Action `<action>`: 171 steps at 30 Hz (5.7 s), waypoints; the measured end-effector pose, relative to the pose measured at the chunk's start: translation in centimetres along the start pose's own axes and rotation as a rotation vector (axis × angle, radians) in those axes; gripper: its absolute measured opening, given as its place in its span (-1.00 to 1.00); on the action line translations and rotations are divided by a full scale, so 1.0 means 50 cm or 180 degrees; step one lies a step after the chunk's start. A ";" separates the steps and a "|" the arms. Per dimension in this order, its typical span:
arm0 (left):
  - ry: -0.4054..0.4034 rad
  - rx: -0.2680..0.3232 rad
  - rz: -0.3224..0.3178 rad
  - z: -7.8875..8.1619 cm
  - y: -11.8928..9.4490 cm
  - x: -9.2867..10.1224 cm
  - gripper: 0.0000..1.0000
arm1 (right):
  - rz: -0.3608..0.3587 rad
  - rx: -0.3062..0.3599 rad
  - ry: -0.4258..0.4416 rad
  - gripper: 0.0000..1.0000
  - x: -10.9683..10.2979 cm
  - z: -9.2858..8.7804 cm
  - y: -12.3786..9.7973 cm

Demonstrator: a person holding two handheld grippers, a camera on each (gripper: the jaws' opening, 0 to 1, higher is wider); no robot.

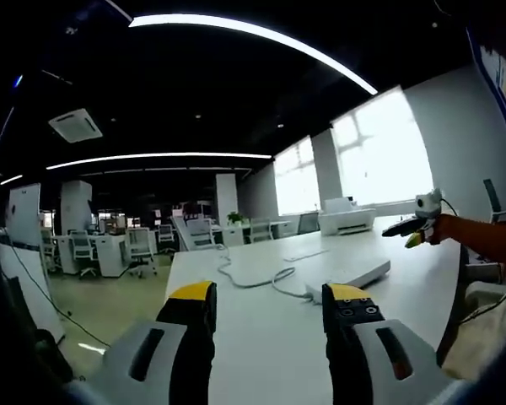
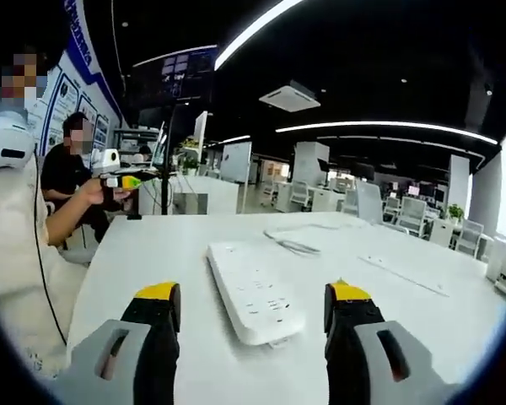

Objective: Pick up the power strip scattered on the table, fix it on the side mounting bracket of the table, and press the switch

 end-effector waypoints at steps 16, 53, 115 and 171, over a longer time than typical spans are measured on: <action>0.0013 0.0021 -0.0030 0.004 -0.006 -0.002 0.09 | 0.0257 -0.0180 0.0066 0.38 0.051 -0.016 0.035; -0.0036 0.0062 -0.0132 0.004 -0.006 0.003 0.09 | 0.0626 -0.0440 0.0150 0.42 0.087 -0.065 0.091; -0.0197 0.0040 -0.0207 -0.014 0.038 0.033 0.14 | 0.0458 -0.0672 0.0783 -0.04 0.065 -0.093 0.112; -0.1596 -0.0690 -0.0674 -0.065 0.200 0.108 0.12 | -0.0086 -0.1021 0.1918 -0.04 -0.023 -0.046 0.130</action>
Point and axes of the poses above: the point that each gripper's makers call its tool centre point, and the gripper's own axes: y roughly forward along the fingers, x roughly to its right, z roughly out of its top, the point moved 10 cm from there along -y, roughly backward along the fingers, and after that the axes turned 1 degree about z, right-handed, at the moved point
